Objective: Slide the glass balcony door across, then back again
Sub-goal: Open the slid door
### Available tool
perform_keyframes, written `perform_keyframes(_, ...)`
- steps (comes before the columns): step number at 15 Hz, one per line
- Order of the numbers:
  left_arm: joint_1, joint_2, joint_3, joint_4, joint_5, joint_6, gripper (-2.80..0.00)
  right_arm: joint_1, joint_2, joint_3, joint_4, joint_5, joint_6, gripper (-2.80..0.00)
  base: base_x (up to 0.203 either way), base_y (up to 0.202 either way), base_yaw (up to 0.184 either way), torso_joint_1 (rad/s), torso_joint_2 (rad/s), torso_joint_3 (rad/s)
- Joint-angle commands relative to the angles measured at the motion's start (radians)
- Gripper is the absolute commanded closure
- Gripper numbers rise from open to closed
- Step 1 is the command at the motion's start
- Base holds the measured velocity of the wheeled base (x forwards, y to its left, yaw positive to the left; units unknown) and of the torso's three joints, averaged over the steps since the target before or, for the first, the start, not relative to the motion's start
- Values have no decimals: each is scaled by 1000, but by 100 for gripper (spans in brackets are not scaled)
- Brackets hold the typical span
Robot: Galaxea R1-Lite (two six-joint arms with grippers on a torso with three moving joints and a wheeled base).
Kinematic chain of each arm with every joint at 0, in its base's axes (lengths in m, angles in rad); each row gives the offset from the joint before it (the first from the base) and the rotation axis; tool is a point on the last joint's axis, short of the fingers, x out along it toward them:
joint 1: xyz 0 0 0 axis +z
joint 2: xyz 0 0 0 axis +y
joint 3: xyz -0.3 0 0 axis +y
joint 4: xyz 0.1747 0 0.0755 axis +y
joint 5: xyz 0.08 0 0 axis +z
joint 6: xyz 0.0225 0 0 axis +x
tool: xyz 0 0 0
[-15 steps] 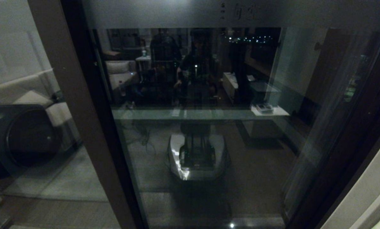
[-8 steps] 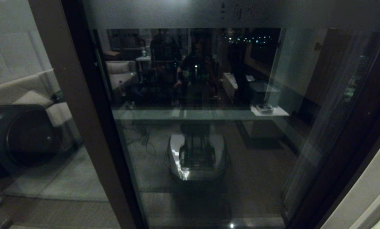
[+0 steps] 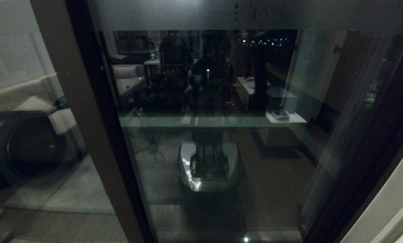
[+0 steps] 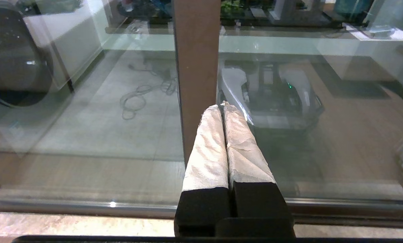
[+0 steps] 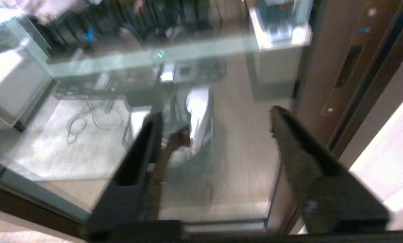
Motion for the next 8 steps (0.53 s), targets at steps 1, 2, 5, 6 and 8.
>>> perform_keyframes(1,1,0,0,0,0,1,0,-68,222,-92,4,52,-18,-280,0,0,0,0,0,0)
perform_keyframes(2,0,0,0,0,0,1,0,-95,274,-134,5,82,-33,-280,0,0,0,0,0,0)
perform_keyframes(5,0,0,0,0,0,0,0,-168,319,-157,12,164,-57,-280,0,0,0,0,0,0)
perform_keyframes(6,0,0,0,0,0,1,0,-185,343,-165,12,176,-66,-280,0,0,0,0,0,0)
perform_keyframes(8,0,0,0,0,0,0,0,-202,387,-184,12,184,-91,-280,0,0,0,0,0,0)
